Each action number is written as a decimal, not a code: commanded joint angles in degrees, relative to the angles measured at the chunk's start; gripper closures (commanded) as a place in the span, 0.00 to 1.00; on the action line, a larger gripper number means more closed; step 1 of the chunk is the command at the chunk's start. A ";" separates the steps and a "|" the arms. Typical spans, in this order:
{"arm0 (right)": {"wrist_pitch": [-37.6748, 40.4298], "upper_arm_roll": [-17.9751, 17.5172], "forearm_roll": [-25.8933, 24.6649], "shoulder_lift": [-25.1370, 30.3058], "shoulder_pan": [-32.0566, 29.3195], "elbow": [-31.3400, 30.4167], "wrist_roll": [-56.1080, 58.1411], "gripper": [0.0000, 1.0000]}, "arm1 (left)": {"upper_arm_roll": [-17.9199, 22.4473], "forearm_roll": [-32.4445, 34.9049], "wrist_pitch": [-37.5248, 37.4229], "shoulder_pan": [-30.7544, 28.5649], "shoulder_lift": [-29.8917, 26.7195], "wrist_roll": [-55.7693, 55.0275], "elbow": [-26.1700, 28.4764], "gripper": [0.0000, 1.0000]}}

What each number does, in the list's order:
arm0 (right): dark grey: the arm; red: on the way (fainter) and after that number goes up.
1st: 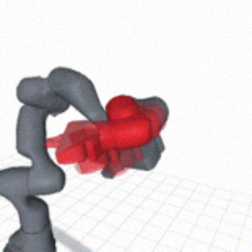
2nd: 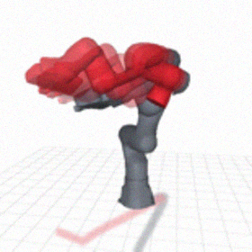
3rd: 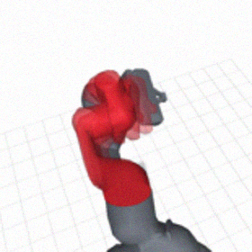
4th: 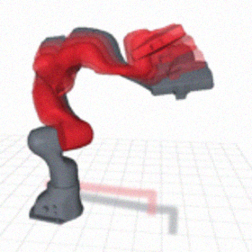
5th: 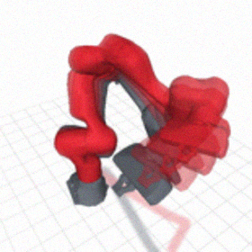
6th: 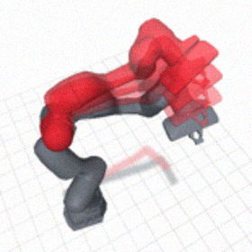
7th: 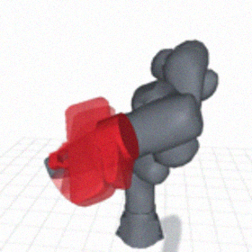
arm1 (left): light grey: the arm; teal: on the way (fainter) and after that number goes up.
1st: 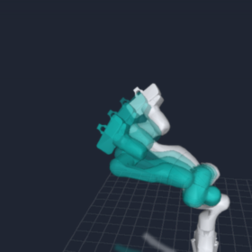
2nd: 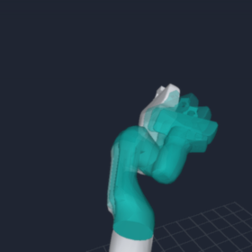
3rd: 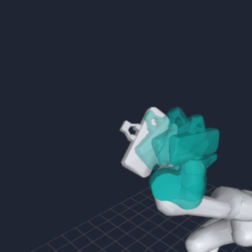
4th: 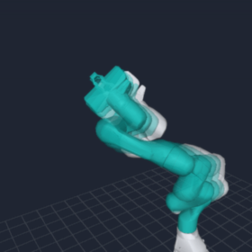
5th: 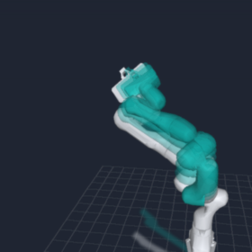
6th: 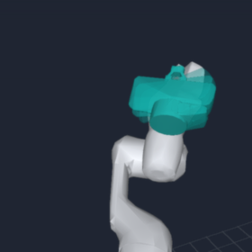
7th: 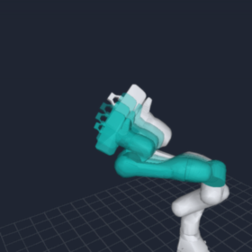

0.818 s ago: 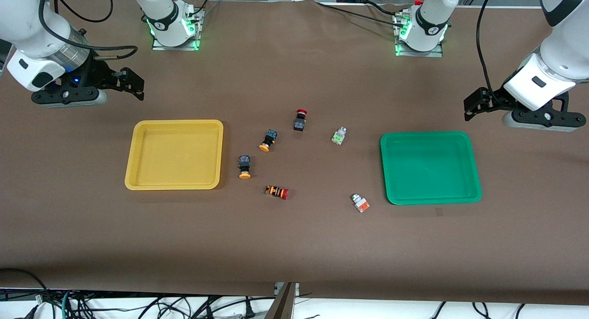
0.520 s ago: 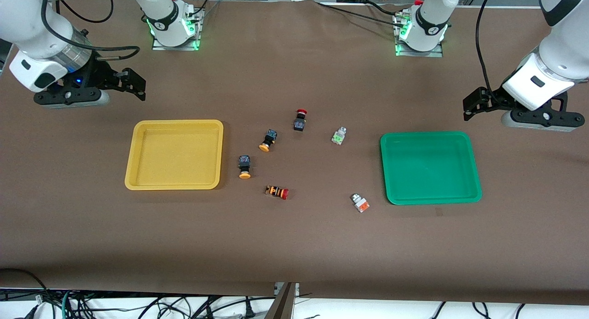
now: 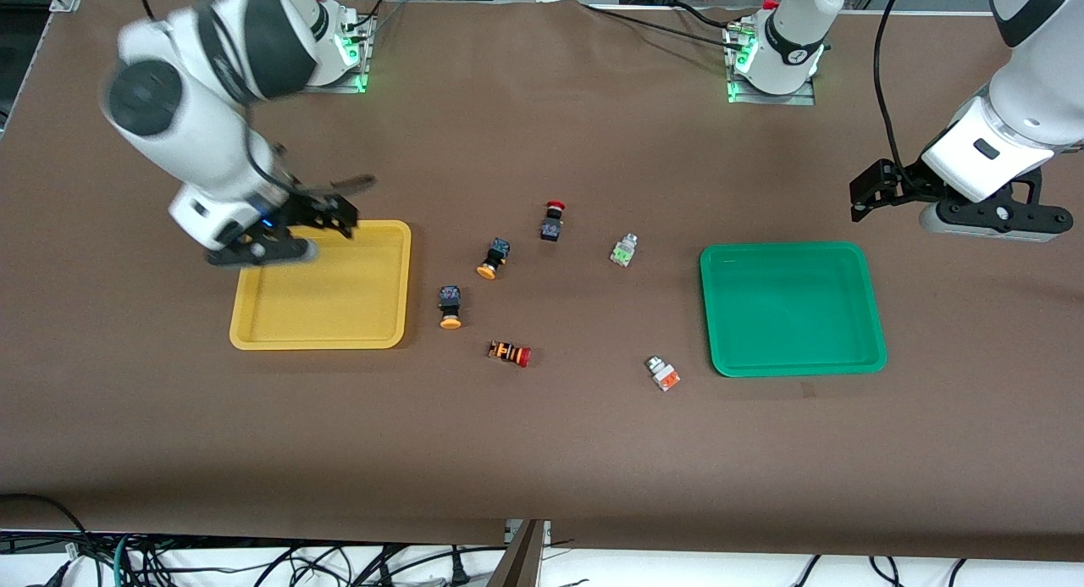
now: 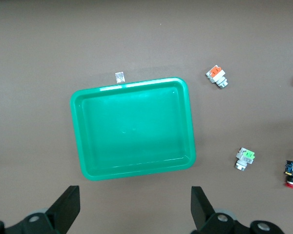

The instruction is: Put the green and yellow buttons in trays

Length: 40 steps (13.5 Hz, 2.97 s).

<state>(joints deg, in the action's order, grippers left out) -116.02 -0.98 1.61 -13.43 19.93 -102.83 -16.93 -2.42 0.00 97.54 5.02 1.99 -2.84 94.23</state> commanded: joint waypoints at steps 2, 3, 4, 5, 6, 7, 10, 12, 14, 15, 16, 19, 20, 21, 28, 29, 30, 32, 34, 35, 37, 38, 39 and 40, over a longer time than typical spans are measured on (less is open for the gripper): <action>-11.40 0.10 0.15 -13.78 3.97 5.43 -8.37 0.00 | -0.13 -0.17 -0.33 -0.01 -0.15 0.73 -0.63 0.00; -13.69 0.10 0.24 -16.95 4.93 6.93 -9.69 0.01 | -0.13 -0.17 -0.33 -0.01 -0.06 0.82 -0.63 0.00; -16.15 0.10 0.24 -19.68 5.29 7.99 -10.48 0.01 | -0.21 -0.17 -0.50 -0.01 -0.15 0.73 -0.63 0.00; -18.87 0.10 0.24 -21.79 5.30 8.08 -11.28 0.01 | -0.21 -0.17 -0.59 -0.01 -0.15 0.73 -0.63 0.00; -21.77 0.02 0.32 -23.55 5.64 8.08 -12.15 0.01 | -0.21 -0.17 -0.59 -0.01 -0.24 0.82 -0.63 0.00; -23.45 0.02 0.32 -24.96 5.99 8.08 -13.99 0.01 | -0.21 -0.17 -0.59 -0.01 -0.15 0.82 -0.63 0.00; -26.19 0.02 0.76 -26.91 8.10 7.47 -16.72 0.01 | -0.21 -0.17 -0.68 -0.01 -0.24 0.82 -0.63 0.00; -26.37 0.02 0.85 -27.26 9.33 7.21 -18.39 0.01 | -0.30 -0.17 -0.68 -0.01 -0.24 0.82 -0.63 0.00; -26.54 0.02 0.85 -27.26 9.51 6.16 -18.67 0.13 | -0.39 -0.17 -0.68 -0.01 -0.24 0.82 -0.63 0.00; -26.72 0.02 0.85 -27.26 9.51 5.54 -18.49 0.25 | -0.48 -0.17 -0.68 -0.01 -0.24 0.82 -0.63 0.00; -26.89 0.02 0.77 -27.26 9.51 4.84 -18.23 0.38 | -0.48 -0.17 -0.68 -0.01 -0.24 0.82 -0.63 0.00; -26.46 0.10 0.76 -26.57 9.43 3.34 -17.61 0.68 | -0.48 -0.17 -0.68 -0.01 -0.24 0.73 -0.63 0.00; -26.19 0.19 0.76 -25.60 9.34 3.25 -17.00 0.75 | -0.48 -0.17 -0.68 -0.01 -0.24 0.73 -0.63 0.00; -24.19 0.37 0.76 -24.03 9.25 3.34 -15.87 0.77 | -0.56 -0.17 -0.68 -0.01 -0.24 0.73 -0.63 0.00; -15.29 11.34 0.68 -10.68 8.81 -9.19 5.48 0.75 | -3.28 0.35 -1.47 0.86 -0.15 -5.67 -0.80 0.00; -16.51 13.09 0.68 -8.56 8.81 -12.80 7.77 0.73 | -4.25 0.62 -1.38 0.87 0.11 -6.99 -0.80 0.00; -19.05 15.03 0.68 -7.59 8.81 -16.23 10.66 0.63 | -4.52 0.62 -1.38 0.87 0.90 -7.70 -0.80 0.00; -26.58 17.49 0.76 -8.62 8.55 -20.29 14.27 0.52 | -6.61 -0.17 -1.38 1.31 4.74 -7.71 -0.80 0.00; -28.74 17.51 0.85 -9.42 7.50 -21.18 15.00 0.32 | -8.91 0.27 1.32 2.44 11.51 -8.14 -1.76 0.00; -28.57 17.42 0.85 -9.42 7.58 -20.75 14.30 0.20 | -9.00 0.53 5.26 3.41 14.24 -9.02 -3.25 0.00; -25.60 16.46 1.03 -9.42 8.10 -18.21 10.63 0.05 | -9.00 0.53 10.63 4.12 20.21 -9.11 -5.71 0.00; -22.79 14.19 1.55 -9.60 8.46 -16.02 5.55 0.05 | -9.00 -0.34 12.40 4.12 22.68 -9.37 -7.03 0.00; -20.85 11.90 2.51 -9.77 8.81 -13.39 0.11 0.05 | -9.00 -0.35 13.46 4.30 24.79 -11.38 -7.91 0.00; -18.65 10.05 3.83 -10.38 8.90 -11.19 -5.51 0.05 | -8.92 -0.26 13.99 4.82 26.81 -16.10 -8.62 0.00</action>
<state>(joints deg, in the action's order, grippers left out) -139.42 12.42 3.19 -23.47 28.05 -118.55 -13.67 -11.52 0.01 111.86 9.20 24.30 -13.85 90.50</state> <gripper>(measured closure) 0.044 0.000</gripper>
